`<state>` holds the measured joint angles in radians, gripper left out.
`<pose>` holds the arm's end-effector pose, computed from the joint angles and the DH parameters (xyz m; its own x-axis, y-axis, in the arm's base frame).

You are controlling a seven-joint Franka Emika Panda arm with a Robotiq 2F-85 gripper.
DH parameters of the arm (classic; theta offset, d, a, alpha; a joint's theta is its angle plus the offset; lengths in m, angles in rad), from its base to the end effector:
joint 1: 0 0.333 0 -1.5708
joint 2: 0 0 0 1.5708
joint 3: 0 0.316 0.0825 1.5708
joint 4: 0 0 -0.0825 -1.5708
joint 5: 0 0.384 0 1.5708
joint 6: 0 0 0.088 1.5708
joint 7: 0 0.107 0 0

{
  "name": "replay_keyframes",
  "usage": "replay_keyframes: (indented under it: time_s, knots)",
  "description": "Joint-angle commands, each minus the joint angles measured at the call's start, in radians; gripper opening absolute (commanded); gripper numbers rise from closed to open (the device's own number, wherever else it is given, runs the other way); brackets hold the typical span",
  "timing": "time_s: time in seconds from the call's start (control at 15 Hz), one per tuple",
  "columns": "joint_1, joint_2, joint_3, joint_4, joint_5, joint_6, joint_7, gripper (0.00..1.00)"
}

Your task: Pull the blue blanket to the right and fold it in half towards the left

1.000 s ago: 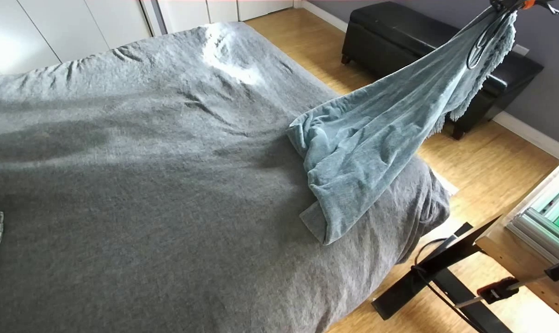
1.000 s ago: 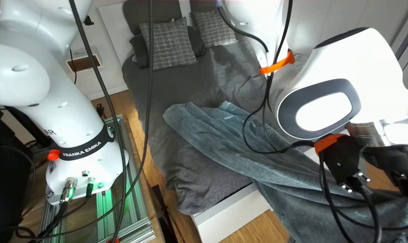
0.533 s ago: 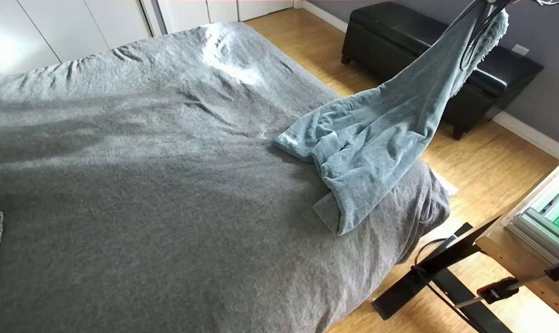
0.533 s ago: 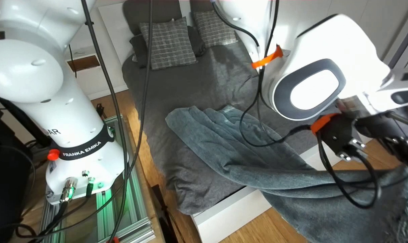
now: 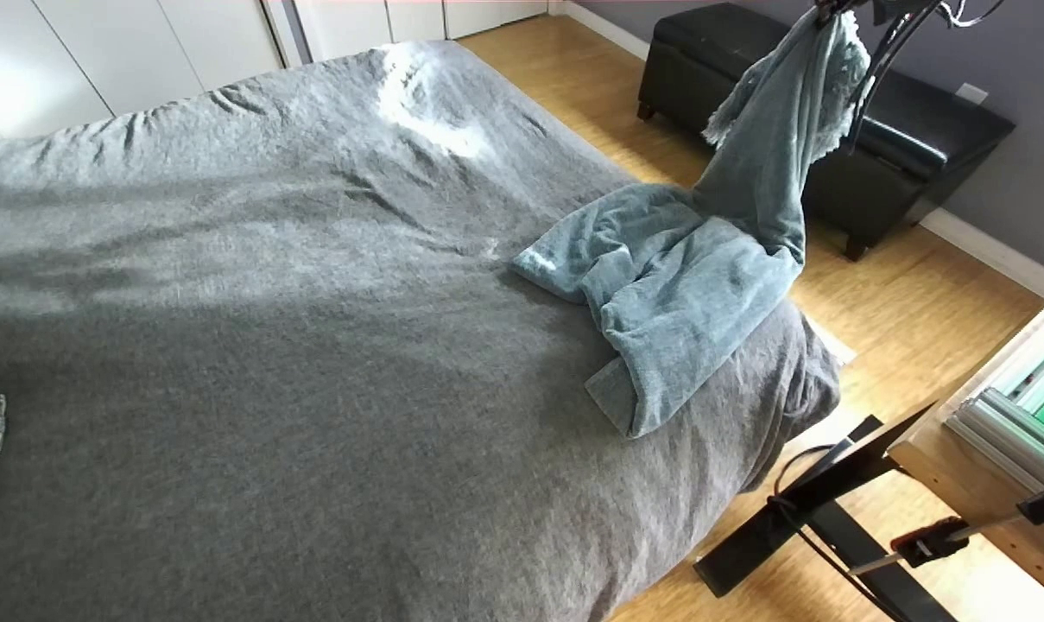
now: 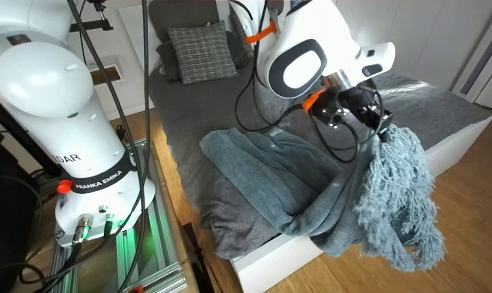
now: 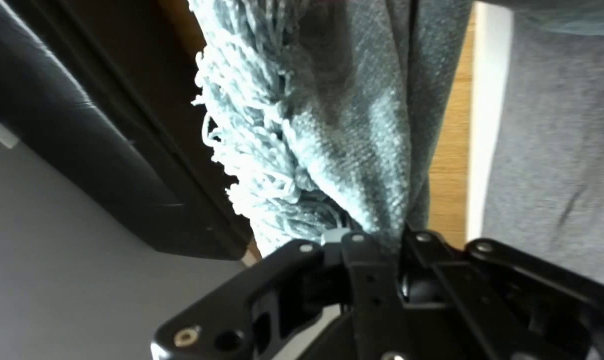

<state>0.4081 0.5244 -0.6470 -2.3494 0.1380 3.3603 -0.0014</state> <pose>0.5343 -0.1435 0.2233 0.8230 -0.1043 0.5583 -0.2890 -0.9232 0.2535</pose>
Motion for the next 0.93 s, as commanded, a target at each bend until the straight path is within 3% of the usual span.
replay_keyframes:
  time_s: [0.0, 0.27, 0.33, 0.53, 0.87]
  knots:
    - [0.061, -0.243, 0.05, -0.168, -0.07, -0.057, -0.054, 0.03]
    - [0.126, -0.42, 0.111, -0.29, -0.104, -0.161, -0.08, 0.03]
    - [0.116, -0.264, 0.087, -0.198, -0.071, -0.111, -0.044, 0.11]
    - [0.134, -0.353, 0.113, -0.26, -0.075, -0.144, -0.06, 0.11]
    - [0.13, -0.367, 0.11, -0.27, -0.075, -0.146, -0.073, 0.11]
